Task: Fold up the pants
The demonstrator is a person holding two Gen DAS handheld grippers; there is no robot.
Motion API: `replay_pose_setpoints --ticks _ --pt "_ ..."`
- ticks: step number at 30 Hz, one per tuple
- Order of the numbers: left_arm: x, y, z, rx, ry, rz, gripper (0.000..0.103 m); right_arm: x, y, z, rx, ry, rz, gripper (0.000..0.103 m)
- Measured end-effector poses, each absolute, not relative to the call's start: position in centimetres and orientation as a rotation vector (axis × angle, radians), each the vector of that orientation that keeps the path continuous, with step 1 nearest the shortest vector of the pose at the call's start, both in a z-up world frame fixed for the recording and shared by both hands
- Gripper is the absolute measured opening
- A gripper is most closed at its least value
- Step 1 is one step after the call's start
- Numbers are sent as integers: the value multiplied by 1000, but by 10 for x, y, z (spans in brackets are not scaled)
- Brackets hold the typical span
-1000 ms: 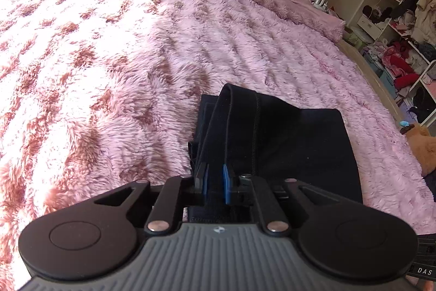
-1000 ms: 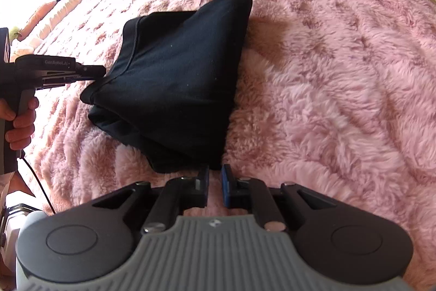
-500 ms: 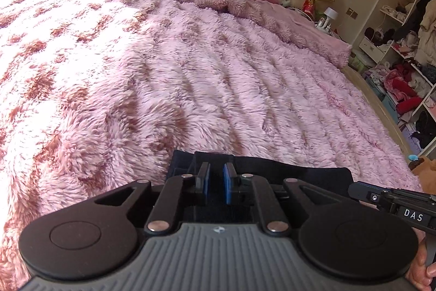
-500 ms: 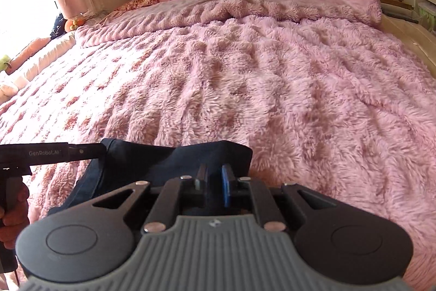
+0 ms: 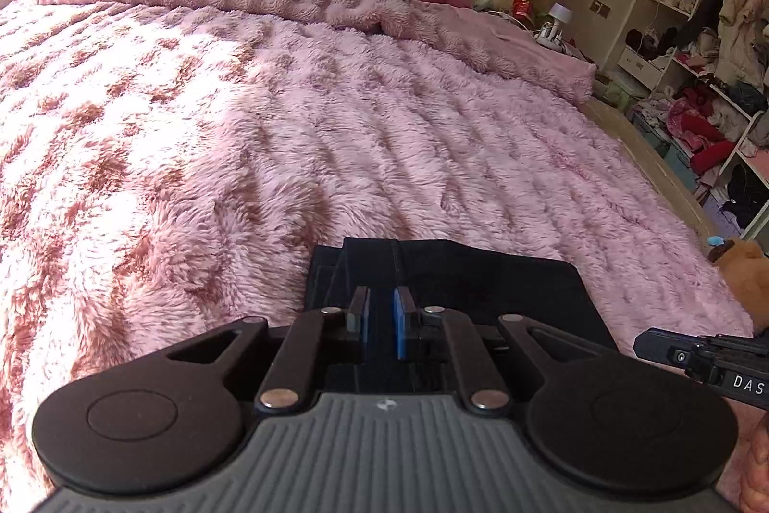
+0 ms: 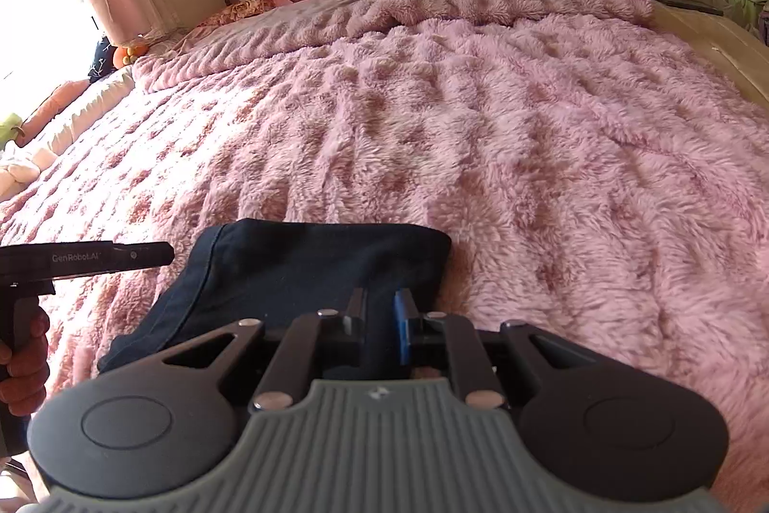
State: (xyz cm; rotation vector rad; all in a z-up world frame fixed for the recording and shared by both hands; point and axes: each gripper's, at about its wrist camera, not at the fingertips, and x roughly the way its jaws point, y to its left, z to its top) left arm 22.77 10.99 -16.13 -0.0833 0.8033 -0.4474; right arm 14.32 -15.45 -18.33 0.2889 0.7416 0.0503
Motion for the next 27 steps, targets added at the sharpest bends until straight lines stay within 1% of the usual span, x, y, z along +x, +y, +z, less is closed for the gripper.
replay_pose_setpoints --ticks 4,8,9,13,15,19,23,26,27 --pt "176 111 -154 -6 769 -453 10 85 -127 -176 255 725 53 9" --pt "148 111 -167 31 780 -408 10 49 -98 -182 180 717 46 9" --pt "145 109 -171 41 782 -389 10 45 -93 -186 159 716 38 11" --pt "140 100 -189 102 769 -318 10 39 -82 -205 131 724 14 14" --pt "144 101 -201 96 815 -304 10 41 -80 -216 122 741 2 14" --pt "145 105 -217 108 839 -299 12 43 -80 -237 120 782 10 12" --pt "147 107 -216 97 857 -300 12 44 -78 -246 102 799 24 12" --pt "146 113 -200 57 847 -316 13 42 -83 -238 120 798 38 12" --pt "146 116 -194 44 842 -323 13 40 -87 -232 133 792 44 15"
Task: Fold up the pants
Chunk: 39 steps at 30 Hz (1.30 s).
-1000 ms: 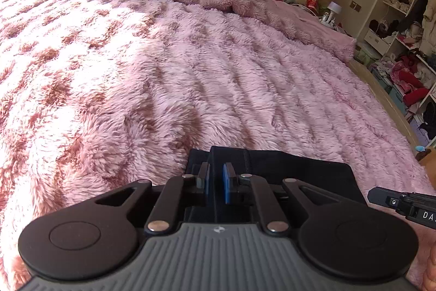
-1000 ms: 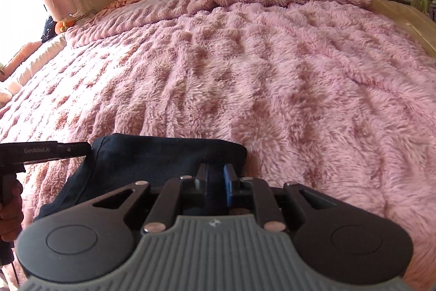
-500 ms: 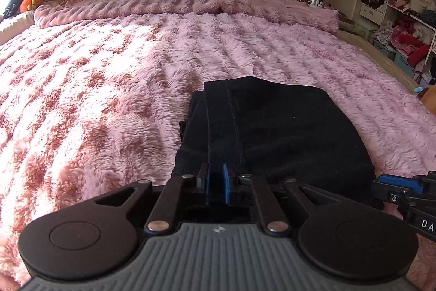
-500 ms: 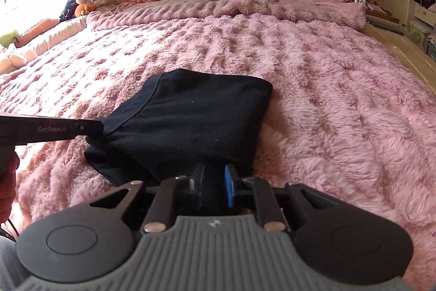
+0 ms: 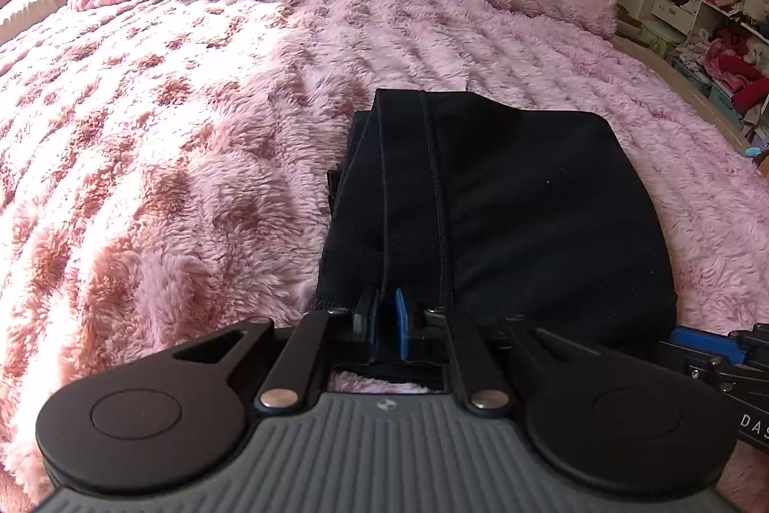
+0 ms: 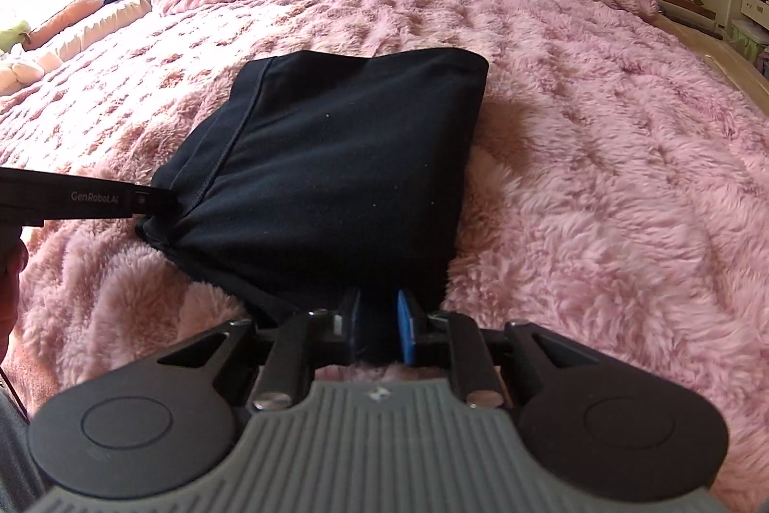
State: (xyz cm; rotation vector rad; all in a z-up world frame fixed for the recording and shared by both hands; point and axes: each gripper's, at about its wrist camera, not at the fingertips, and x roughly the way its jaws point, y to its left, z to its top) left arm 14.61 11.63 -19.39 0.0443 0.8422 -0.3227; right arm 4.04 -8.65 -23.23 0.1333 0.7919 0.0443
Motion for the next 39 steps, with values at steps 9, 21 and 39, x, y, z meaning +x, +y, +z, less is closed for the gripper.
replay_pose_setpoints --ticks 9,21,39 --pt "169 144 -159 -124 776 -441 86 42 -132 -187 394 729 81 57" --pt "234 144 -208 -211 947 -440 88 93 -158 -217 671 776 72 61" --pt "266 136 -244 -268 984 -569 90 146 -170 -272 870 831 157 56"
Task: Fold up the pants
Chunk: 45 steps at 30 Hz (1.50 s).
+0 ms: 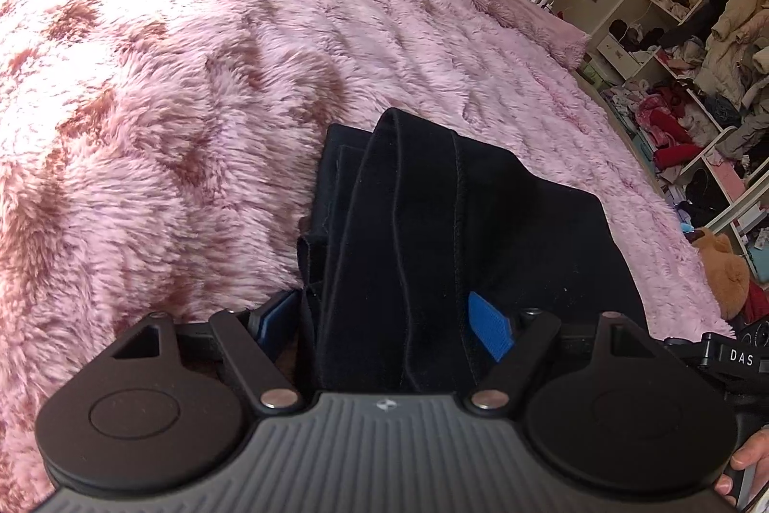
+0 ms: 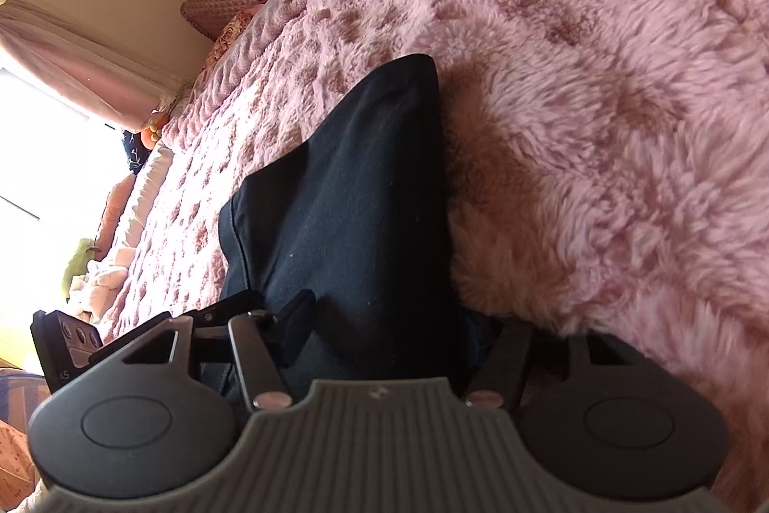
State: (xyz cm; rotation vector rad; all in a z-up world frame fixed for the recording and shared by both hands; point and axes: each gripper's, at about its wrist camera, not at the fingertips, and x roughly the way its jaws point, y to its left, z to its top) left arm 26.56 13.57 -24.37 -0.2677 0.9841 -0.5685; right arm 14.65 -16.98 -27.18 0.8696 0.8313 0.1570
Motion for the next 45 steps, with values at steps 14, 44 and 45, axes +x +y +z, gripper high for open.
replay_pose_setpoints --ticks 14,44,45 --pt "267 136 -233 -328 979 -616 43 155 -181 -270 957 798 235 25" --pt "215 167 -75 -253 782 -605 32 115 -152 -123 794 654 367 19" --pt "217 175 -73 -257 782 -595 32 119 -145 -121 792 656 375 19"
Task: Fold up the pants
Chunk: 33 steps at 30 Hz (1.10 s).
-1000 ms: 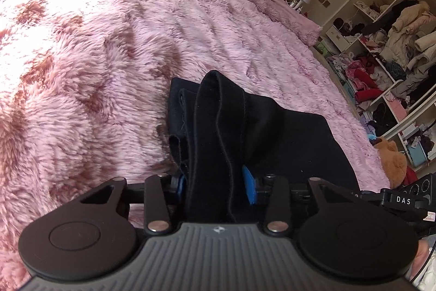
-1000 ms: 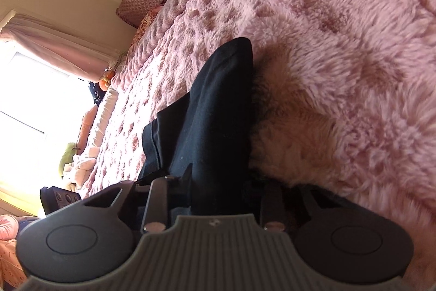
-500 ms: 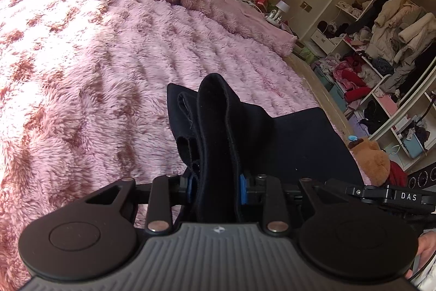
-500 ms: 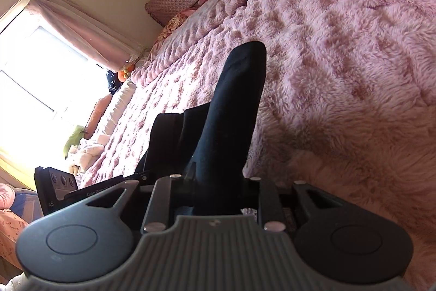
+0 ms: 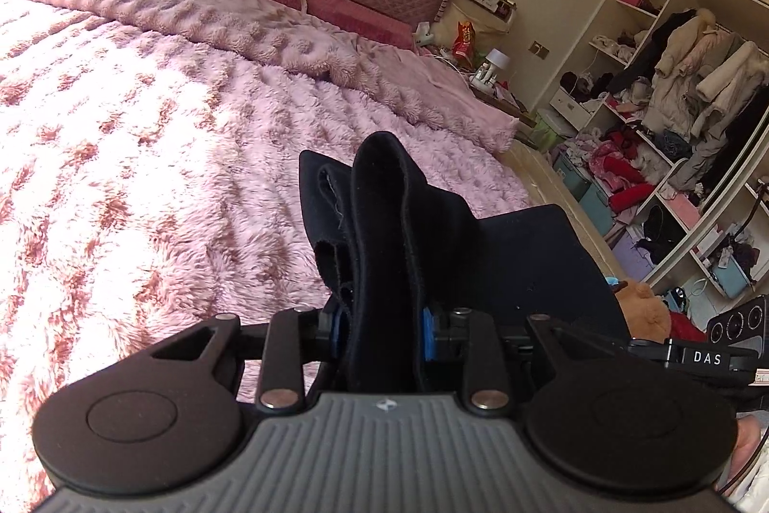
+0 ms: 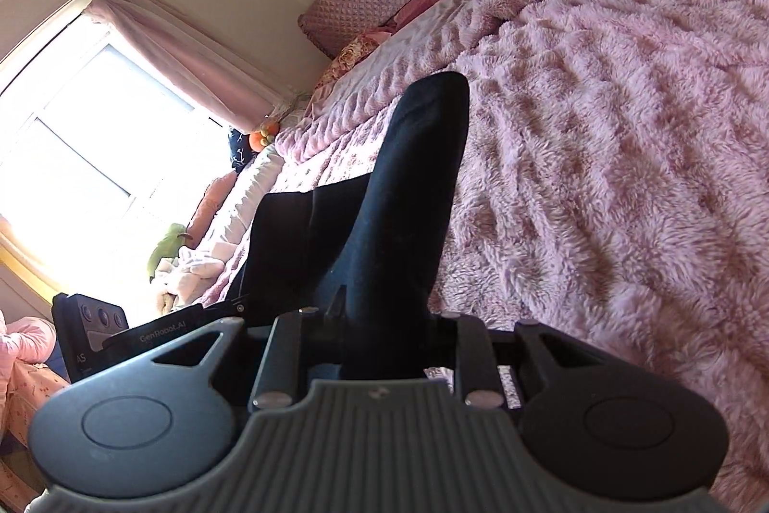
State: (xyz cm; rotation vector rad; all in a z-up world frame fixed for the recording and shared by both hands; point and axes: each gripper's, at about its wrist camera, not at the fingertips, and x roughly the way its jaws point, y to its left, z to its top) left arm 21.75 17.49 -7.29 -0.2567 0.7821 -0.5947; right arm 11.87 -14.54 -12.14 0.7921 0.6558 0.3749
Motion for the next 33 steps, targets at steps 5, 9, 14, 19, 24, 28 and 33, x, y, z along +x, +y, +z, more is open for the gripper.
replay_pose_setpoints --ticks 5,9,14,19,24,28,33 --pt "233 212 -72 -267 790 -552 32 144 -105 -120 776 687 426 19" --pt "253 239 -83 -267 801 -529 32 168 -76 -129 765 728 451 19" --pt "281 269 -107 -281 811 -514 32 201 -49 -147 751 778 463 19" --pt "301 283 -144 -287 845 -499 32 234 -29 -176 736 832 458 19" --pt "314 289 -185 -292 885 -481 32 256 -18 -216 728 900 436 19" --pt "318 292 -208 -300 901 -474 32 264 -17 -242 729 938 413 19" --pt "323 297 -227 -302 918 -474 33 268 -19 -262 738 962 401 20"
